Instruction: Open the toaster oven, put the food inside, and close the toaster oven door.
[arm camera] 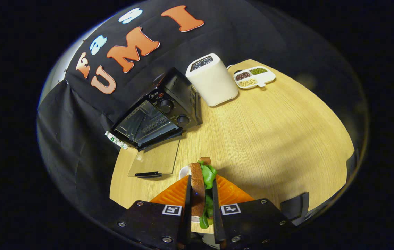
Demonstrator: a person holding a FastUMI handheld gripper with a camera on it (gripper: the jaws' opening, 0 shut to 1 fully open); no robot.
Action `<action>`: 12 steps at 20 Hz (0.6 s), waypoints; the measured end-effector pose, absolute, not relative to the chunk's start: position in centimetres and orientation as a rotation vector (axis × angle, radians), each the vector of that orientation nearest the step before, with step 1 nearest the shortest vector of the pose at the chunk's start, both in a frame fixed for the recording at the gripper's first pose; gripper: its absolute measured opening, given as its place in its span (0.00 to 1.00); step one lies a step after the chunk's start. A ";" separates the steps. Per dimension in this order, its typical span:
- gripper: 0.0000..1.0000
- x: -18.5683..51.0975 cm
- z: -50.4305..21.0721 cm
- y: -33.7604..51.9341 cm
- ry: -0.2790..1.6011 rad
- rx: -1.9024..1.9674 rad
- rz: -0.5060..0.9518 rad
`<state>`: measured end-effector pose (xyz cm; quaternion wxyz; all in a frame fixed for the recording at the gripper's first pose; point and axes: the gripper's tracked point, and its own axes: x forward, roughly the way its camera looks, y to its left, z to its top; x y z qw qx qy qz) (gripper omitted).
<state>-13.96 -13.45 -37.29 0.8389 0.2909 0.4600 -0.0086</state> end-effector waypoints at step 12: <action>0.26 -5.7 -29.5 -6.8 0.731 0.601 0.006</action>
